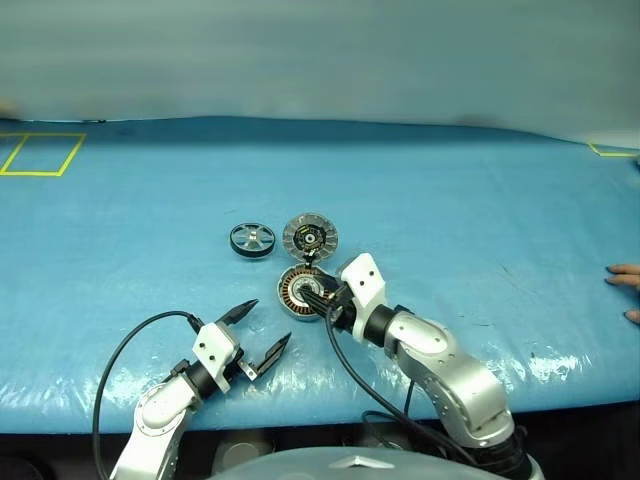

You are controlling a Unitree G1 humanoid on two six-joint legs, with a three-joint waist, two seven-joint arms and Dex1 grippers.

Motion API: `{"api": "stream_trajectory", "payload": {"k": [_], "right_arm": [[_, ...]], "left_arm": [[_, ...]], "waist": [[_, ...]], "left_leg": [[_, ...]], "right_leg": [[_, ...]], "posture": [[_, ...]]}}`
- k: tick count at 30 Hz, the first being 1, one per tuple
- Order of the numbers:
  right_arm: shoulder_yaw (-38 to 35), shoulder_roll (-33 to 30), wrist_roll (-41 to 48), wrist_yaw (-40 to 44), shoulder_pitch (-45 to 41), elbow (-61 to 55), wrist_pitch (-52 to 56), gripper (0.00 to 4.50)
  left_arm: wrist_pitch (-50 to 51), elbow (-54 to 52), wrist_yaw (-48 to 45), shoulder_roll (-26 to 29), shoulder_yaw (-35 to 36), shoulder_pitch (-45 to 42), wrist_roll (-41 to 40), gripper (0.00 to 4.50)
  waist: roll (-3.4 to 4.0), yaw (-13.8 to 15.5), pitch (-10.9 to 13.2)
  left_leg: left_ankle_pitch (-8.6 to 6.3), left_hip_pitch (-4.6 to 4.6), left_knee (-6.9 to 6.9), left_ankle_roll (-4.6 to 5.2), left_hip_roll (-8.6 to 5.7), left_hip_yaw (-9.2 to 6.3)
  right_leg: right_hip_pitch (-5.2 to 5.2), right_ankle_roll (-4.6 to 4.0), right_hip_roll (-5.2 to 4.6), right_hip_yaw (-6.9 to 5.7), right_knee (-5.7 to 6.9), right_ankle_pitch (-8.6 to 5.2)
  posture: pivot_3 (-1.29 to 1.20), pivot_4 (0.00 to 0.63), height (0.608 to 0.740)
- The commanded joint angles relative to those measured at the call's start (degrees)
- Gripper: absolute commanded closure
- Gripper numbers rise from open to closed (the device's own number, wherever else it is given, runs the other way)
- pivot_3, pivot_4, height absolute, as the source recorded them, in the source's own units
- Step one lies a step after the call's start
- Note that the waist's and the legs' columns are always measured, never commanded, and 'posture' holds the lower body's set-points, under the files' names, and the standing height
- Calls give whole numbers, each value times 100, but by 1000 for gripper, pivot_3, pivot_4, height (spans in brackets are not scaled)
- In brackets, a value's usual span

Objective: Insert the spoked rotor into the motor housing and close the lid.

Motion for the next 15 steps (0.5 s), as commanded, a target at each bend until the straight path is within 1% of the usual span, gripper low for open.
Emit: {"api": "stream_trajectory", "payload": {"k": [1,3,8,12,15], "right_arm": [[63,-132,-45,-206,-144,-243,511,3761],[125,-104,-78,-299,-196,-100,493,4420],[472,-61,-507,-472,-227,658,-336,4466],[432,129,-597,-573,-104,1083,-873,4466],[400,207,-600,-552,-4,1270,-1081,4466]], "left_arm": [[-74,-159,-21,-36,5,-50,-79,0],[-79,-146,-25,-43,-1,-70,-79,0],[-86,-121,-42,-54,-13,-89,-72,0],[-95,-125,-32,-72,16,-57,-79,0],[-105,-122,-35,-55,42,-32,-80,0]], "waist": [[0,1,0],[0,2,0],[0,-3,0],[-1,1,0],[-1,1,0]], "left_leg": [[0,0,0,0,0,0],[0,-1,2,0,-2,1],[0,0,1,0,-2,1],[0,-2,1,0,-3,1],[0,-3,1,0,-3,1]], "right_leg": [[0,-1,0,0,1,-1],[0,-2,-2,0,1,0],[-1,-1,2,2,1,0],[-1,4,3,3,1,3],[-1,11,3,3,0,6]], "posture": [[0,150,740],[0,150,740],[0,150,740],[0,150,740],[0,150,740]]}}
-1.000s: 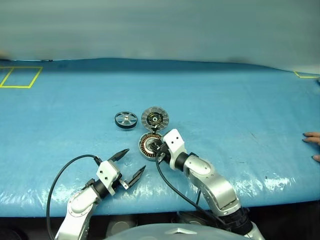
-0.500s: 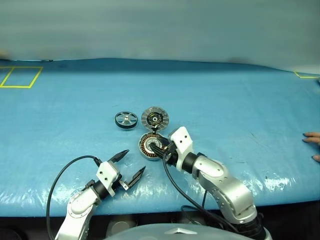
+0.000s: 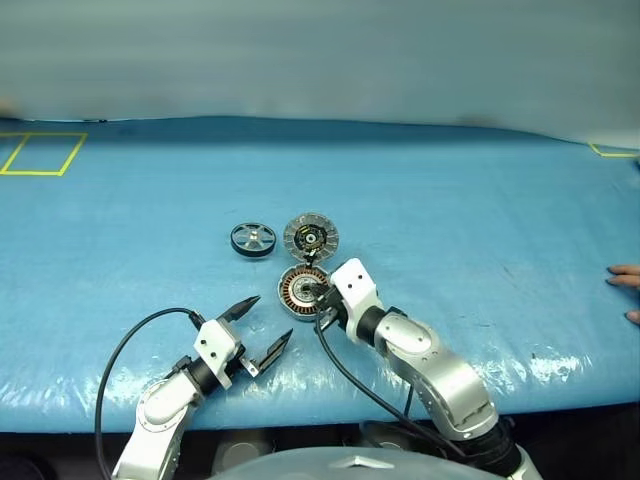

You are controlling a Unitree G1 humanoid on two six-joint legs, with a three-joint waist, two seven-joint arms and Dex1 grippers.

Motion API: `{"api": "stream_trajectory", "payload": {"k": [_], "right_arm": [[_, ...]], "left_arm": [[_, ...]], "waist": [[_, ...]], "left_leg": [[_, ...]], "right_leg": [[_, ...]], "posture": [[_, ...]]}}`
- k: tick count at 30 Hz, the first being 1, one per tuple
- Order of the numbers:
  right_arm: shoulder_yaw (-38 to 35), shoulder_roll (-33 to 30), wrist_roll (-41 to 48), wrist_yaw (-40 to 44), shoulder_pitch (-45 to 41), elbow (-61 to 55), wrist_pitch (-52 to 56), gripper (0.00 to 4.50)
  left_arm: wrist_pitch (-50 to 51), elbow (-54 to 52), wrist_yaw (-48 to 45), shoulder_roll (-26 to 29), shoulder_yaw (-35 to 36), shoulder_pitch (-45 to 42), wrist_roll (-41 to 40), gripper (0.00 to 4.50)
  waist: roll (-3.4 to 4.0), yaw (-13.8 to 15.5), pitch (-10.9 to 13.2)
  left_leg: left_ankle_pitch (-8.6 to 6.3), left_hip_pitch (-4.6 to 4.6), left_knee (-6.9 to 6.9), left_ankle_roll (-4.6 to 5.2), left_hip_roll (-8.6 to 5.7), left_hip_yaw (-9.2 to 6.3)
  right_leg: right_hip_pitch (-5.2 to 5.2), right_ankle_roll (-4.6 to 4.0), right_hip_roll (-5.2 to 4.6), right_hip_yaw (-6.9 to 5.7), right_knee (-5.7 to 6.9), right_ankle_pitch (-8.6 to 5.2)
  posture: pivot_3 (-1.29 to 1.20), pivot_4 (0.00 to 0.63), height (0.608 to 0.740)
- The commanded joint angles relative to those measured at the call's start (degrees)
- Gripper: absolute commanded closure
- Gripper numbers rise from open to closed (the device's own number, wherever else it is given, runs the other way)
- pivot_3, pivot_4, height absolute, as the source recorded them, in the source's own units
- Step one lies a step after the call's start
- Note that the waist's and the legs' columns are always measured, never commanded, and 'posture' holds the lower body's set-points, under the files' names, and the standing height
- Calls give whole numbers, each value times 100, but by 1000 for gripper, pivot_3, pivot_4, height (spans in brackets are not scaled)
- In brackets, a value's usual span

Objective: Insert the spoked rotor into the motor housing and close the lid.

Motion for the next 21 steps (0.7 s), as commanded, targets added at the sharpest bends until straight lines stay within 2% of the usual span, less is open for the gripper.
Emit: {"api": "stream_trajectory", "payload": {"k": [1,21], "right_arm": [[-52,62,-16,9,56,55,-329,4466],[144,149,-77,305,-124,373,-502,4466]], "left_arm": [[-103,-120,-16,-4,45,31,-80,0],[-119,-39,-41,-29,64,42,-89,0]], "waist": [[0,-1,0],[0,-5,0]], "left_leg": [[0,0,0,0,0,1],[1,4,3,-1,2,1]], "right_leg": [[0,0,0,1,0,0],[1,-5,1,2,6,-2]], "posture": [[0,150,740],[0,150,740]]}}
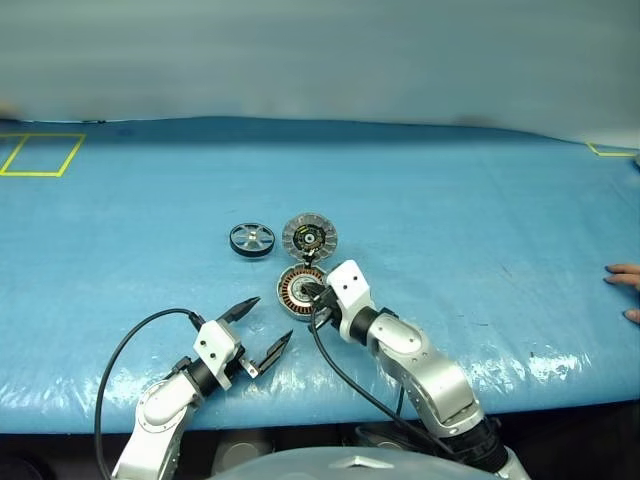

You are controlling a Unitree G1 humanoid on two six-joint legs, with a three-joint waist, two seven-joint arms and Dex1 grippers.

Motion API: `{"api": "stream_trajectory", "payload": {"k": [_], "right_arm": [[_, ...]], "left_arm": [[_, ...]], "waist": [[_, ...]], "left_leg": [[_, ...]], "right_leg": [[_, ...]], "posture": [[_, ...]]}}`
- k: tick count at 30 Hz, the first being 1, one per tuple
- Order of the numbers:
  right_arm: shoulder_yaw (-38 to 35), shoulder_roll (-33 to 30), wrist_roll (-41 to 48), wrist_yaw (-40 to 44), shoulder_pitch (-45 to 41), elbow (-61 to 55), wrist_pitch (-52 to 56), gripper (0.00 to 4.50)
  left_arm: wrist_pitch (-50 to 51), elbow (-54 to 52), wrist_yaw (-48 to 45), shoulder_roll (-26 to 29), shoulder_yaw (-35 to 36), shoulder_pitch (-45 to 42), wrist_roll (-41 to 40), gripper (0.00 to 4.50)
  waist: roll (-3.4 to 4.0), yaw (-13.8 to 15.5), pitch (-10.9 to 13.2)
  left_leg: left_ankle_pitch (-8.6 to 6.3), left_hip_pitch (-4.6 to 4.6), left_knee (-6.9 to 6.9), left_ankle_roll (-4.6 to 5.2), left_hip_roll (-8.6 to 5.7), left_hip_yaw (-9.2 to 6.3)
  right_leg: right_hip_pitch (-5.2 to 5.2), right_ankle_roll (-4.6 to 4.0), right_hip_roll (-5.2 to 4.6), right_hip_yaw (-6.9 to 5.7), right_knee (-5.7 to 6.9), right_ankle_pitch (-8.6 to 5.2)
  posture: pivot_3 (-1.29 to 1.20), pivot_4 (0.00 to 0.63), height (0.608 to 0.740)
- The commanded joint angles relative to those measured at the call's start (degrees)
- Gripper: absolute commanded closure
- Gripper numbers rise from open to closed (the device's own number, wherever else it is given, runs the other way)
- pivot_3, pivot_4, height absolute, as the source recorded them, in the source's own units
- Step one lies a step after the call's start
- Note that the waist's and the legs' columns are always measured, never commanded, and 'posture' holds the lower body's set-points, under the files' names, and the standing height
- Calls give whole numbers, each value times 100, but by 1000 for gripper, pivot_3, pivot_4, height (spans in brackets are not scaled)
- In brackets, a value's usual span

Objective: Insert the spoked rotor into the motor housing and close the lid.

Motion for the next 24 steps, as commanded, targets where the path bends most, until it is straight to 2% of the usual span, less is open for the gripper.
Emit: {"api": "stream_trajectory", "payload": {"k": [1,16,20,24], "right_arm": [[80,-1,41,146,-43,-67,-35,4466],[-269,99,37,-12,39,-232,70,4466],[-450,-173,359,409,159,-751,0,4466],[-751,-555,679,696,301,-1218,171,4466]], "left_arm": [[-118,-46,12,-29,53,41,-76,0],[-110,-88,53,-74,90,71,-103,0],[-127,-241,342,-218,354,1,-229,0],[808,-626,858,-111,719,-228,-135,0]], "waist": [[0,1,0],[0,5,0],[0,7,1],[-2,12,0]], "left_leg": [[0,0,0,0,0,0],[0,0,3,0,0,0],[0,-2,2,0,-1,0],[1,-1,5,-1,0,-5]], "right_leg": [[0,0,0,0,0,0],[1,0,-1,0,2,0],[0,2,-2,0,2,1],[2,20,2,-2,3,12]], "posture": [[0,150,740],[0,150,740],[0,150,740],[0,150,740]]}}
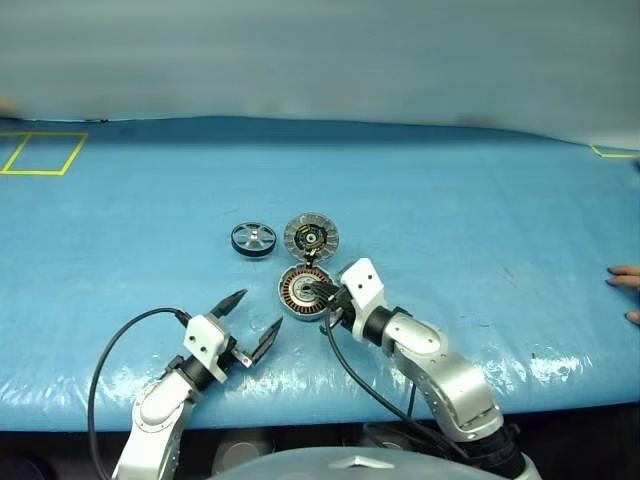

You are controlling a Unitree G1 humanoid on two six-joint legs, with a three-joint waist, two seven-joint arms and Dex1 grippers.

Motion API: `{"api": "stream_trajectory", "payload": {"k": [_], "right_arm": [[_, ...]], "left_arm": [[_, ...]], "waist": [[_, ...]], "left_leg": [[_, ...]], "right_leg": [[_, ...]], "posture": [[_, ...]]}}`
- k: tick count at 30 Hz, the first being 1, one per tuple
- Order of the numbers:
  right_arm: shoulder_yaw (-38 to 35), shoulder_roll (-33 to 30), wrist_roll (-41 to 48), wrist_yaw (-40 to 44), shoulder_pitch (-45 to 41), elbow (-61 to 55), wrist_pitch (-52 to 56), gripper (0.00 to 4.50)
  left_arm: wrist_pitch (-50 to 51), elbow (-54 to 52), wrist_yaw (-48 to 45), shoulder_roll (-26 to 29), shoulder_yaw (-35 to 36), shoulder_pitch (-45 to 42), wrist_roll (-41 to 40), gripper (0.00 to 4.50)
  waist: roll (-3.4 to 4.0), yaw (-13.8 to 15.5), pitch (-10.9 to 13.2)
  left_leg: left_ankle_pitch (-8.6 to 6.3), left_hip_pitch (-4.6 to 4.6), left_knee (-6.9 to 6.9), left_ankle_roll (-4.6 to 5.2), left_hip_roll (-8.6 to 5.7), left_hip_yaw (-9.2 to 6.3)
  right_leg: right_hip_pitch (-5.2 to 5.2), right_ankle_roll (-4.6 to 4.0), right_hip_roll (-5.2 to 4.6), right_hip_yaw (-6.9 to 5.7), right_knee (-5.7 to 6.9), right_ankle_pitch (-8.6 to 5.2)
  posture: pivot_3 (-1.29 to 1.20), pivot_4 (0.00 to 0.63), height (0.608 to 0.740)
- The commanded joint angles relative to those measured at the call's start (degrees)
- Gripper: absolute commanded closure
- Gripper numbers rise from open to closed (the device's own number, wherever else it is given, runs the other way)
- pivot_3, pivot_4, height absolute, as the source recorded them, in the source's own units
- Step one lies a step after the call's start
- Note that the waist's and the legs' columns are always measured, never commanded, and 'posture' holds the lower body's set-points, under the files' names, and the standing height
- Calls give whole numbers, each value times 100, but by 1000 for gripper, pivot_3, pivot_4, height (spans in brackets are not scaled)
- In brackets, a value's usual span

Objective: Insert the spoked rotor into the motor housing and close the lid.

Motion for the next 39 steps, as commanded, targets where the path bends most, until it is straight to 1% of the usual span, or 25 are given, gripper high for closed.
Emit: {"api": "stream_trajectory", "payload": {"k": [1,3,5,7,9,10,12,13,16,20,24,27,31,34,37,39], "right_arm": [[-246,-245,275,225,74,-518,62,4466],[-286,-375,344,276,117,-582,84,4466],[-292,-476,354,322,180,-612,2,4466],[-260,-539,325,344,244,-617,-122,4466],[-216,-590,276,352,308,-607,-267,4466],[-185,-601,235,348,362,-583,-391,4466],[-147,-565,35,314,530,-410,-1121,4466],[-110,-591,-80,289,592,-347,-1332,4466],[-176,-531,-3,337,809,-166,-1673,4466],[-253,-493,108,433,1023,53,-1951,4466],[-248,-451,118,432,1090,173,-2043,4466],[-238,-392,130,385,1115,195,-2029,4466],[-222,-354,122,383,1197,210,-2075,4466],[-194,-336,117,383,1252,224,-2120,4466],[-166,-342,57,367,1305,264,-2200,4500],[-185,-312,62,326,1342,276,-2211,4500]], "left_arm": [[747,-560,344,189,331,-186,-15,0],[1309,-832,309,345,483,-278,-327,0],[1899,-995,140,544,678,-443,-814,0],[2240,-1057,-18,731,835,-639,-1106,0],[2452,-1079,-119,906,938,-831,-1219,0],[2601,-1026,-221,1094,940,-1005,-1181,0],[2965,-851,-466,1459,891,-1416,-1145,0],[3133,-767,-581,1588,887,-1604,-1200,0],[3501,-433,-965,1914,848,-2228,-1280,0],[3662,217,-1516,2281,665,-3078,-1104,0],[3615,898,-2002,2549,364,-3807,-789,0],[3522,1530,-2404,2735,29,-4437,-400,0],[3207,2544,-2975,2750,-444,-5370,106,0],[2924,3335,-3317,2653,-684,-5994,417,0],[2663,4115,-3611,2496,-857,-6576,664,596],[2465,4531,-3782,2403,-968,-6863,822,1265]], "waist": [[-1,-2,-1],[-1,-9,-1],[-1,-9,-1],[-1,-5,0],[-1,-2,0],[-1,-1,0],[-7,9,2],[-6,14,2],[-7,5,2],[-12,-3,6],[-13,-2,7],[-15,0,9],[-28,19,16],[-43,18,26],[-48,12,31],[-54,3,36]], "left_leg": [[1,0,0,-1,0,-3],[1,2,1,-2,0,-3],[1,2,1,-2,0,0],[2,1,0,-3,1,-2],[4,1,1,-6,0,-4],[5,2,1,-7,0,-4],[7,1,2,-11,-2,-8],[8,2,3,-13,-2,-12],[11,3,3,-16,-3,-12],[13,5,3,-20,-29,-11],[28,4,2,-45,-33,-15],[27,4,1,-44,-33,-15],[27,3,4,-43,-37,-18],[23,-2,19,-36,-37,-20],[20,-10,43,-31,-35,-20],[16,-14,57,-23,-33,-21]], "right_leg": [[2,0,1,-1,1,0],[3,0,3,0,2,0],[1,0,3,4,3,0],[0,0,4,2,4,0],[0,-1,6,1,8,-1],[1,-1,8,2,8,-1],[2,-1,10,3,10,-1],[4,-1,15,2,9,-1],[5,0,17,6,10,-1],[6,2,20,10,12,0],[2,1,24,10,17,0],[1,0,24,11,22,-1],[-2,0,25,12,32,-3],[-8,-1,25,12,53,-7],[-12,-1,25,12,67,-9],[-12,-1,26,10,73,-8]], "posture": [[0,150,740],[0,150,740],[0,150,740],[0,150,740],[0,150,740],[0,150,740],[0,150,740],[0,150,740],[0,150,740],[0,150,740],[0,150,740],[0,150,740],[0,150,740],[0,150,740],[0,150,740],[0,150,740]]}}
